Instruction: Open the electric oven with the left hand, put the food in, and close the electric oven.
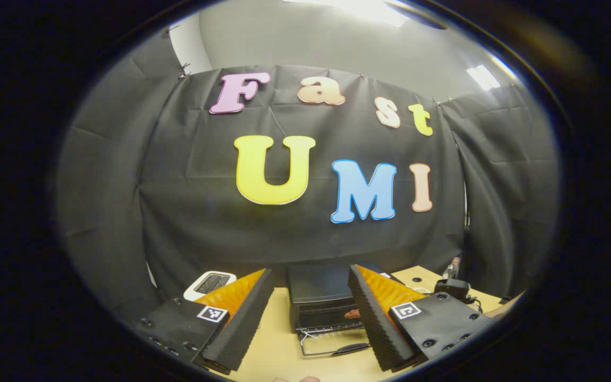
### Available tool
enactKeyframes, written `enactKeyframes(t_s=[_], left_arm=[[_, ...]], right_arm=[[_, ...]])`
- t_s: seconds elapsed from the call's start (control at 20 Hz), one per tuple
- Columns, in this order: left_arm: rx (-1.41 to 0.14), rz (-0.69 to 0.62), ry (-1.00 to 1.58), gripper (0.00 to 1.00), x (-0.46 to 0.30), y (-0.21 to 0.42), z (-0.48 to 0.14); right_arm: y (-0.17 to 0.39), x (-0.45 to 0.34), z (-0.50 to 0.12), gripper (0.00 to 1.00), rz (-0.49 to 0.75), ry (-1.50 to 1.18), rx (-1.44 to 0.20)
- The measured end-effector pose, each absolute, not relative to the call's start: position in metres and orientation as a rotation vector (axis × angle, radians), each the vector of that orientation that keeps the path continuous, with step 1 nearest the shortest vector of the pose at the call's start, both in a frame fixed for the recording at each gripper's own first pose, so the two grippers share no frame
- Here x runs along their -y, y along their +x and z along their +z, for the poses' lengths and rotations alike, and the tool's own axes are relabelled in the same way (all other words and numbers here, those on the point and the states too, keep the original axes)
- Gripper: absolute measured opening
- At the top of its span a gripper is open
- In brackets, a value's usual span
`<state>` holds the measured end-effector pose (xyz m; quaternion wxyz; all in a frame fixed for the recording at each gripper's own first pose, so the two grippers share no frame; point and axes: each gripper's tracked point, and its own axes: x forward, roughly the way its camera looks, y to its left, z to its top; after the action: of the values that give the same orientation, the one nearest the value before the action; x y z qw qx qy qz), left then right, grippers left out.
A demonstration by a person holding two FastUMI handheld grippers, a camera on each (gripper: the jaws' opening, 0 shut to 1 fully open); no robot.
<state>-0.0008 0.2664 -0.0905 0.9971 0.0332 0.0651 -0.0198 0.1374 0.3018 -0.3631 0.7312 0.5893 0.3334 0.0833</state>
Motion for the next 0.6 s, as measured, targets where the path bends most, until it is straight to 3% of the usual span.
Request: enactKeyframes(t_s=[0.05,0.1,0.15,0.25,0.3,0.4,0.5,0.6], left_arm=[[-0.135,-0.032,0.068,0.92,-0.271,-0.002,-0.093],[-0.146,-0.027,0.065,0.92,-0.274,-0.002,-0.097],[-0.161,-0.026,0.057,1.0,-0.276,-0.003,-0.103],[-0.179,-0.018,0.049,1.0,-0.282,-0.004,-0.107],[-0.184,-0.013,0.05,0.92,-0.285,-0.004,-0.108],[-0.201,-0.006,0.051,0.96,-0.291,-0.005,-0.114],[-0.217,0.004,0.06,0.92,-0.298,-0.005,-0.119],[-0.223,0.003,0.042,1.0,-0.301,-0.006,-0.121]], right_arm=[[0.144,-0.306,-0.371,0.1,0.169,1.298,-0.739],[0.15,-0.311,-0.377,0.1,0.152,1.294,-0.731],[0.157,-0.314,-0.384,0.1,0.129,1.283,-0.718],[0.169,-0.324,-0.397,0.1,0.102,1.281,-0.72],[0.175,-0.331,-0.401,0.1,0.101,1.288,-0.73],[0.184,-0.341,-0.406,0.1,0.114,1.284,-0.733],[0.193,-0.35,-0.414,0.1,0.113,1.264,-0.742],[0.201,-0.354,-0.423,0.1,0.086,1.272,-0.732]])
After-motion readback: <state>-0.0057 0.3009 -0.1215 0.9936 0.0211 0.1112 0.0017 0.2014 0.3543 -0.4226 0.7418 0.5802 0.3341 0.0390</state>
